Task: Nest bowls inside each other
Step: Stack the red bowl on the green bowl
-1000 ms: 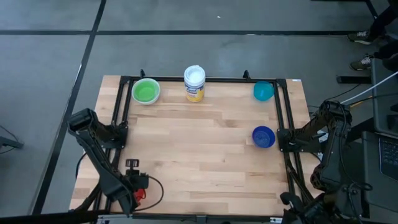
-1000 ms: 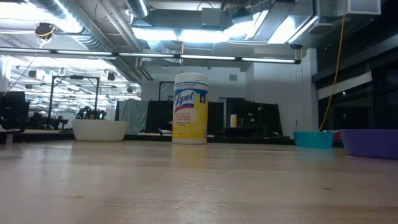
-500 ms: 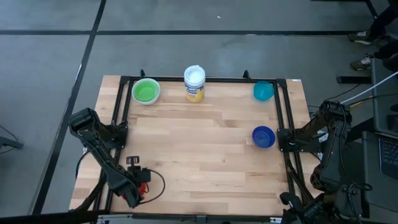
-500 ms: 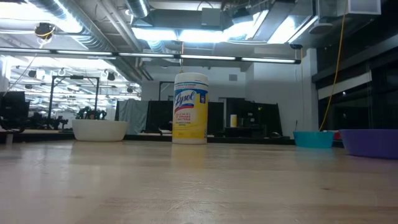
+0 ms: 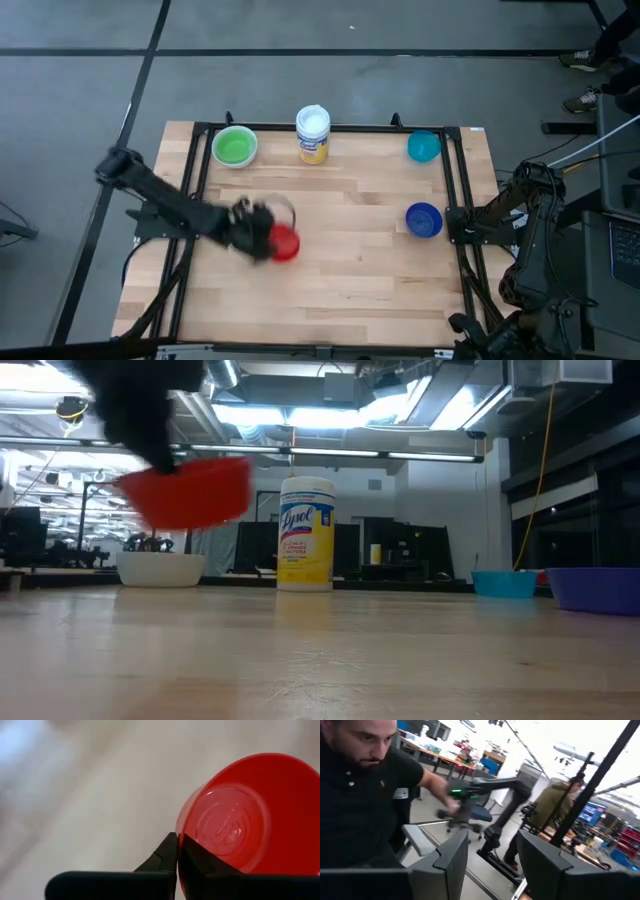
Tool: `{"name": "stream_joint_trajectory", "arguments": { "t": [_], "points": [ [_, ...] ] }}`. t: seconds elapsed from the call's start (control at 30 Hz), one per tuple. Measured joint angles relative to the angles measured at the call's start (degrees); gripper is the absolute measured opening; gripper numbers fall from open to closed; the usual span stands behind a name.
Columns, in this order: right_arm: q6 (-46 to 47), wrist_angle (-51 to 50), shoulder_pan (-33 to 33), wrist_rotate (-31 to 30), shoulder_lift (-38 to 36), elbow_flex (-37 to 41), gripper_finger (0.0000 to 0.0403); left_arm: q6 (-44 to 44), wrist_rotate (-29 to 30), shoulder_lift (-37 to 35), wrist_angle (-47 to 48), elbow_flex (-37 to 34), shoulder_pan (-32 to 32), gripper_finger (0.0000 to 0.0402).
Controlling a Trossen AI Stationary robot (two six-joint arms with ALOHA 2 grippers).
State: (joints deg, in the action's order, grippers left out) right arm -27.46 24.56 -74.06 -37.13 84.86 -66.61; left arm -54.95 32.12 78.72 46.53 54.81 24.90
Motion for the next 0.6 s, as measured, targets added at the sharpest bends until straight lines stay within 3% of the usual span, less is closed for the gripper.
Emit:
{"name": "stream_joint_trajectory", "arguments": {
  "t": [0.17,0.33,0.47,0.6],
  "points": [
    [0.0,-0.4,-0.02,2.25,0.8,0.0,0.0176,5.9,2.15,-13.64,2.87,0.0,-18.43,0.0002],
    [-0.03,-0.47,0.0,2.25,2.86,0.0,0.0171,12.21,-5.85,-22.77,3.97,0.02,-41.02,0.0002],
    [-1.52,-0.12,-0.01,4.49,4.08,0.0,0.0163,17.75,-13.97,-23.39,4.12,0.09,-56.29,0.0002],
    [-2.43,0.59,-0.75,8.44,4.11,0.0,0.016,22.79,-16.79,-19.77,4.09,0.09,-67.18,0.0002]
  ]
}}
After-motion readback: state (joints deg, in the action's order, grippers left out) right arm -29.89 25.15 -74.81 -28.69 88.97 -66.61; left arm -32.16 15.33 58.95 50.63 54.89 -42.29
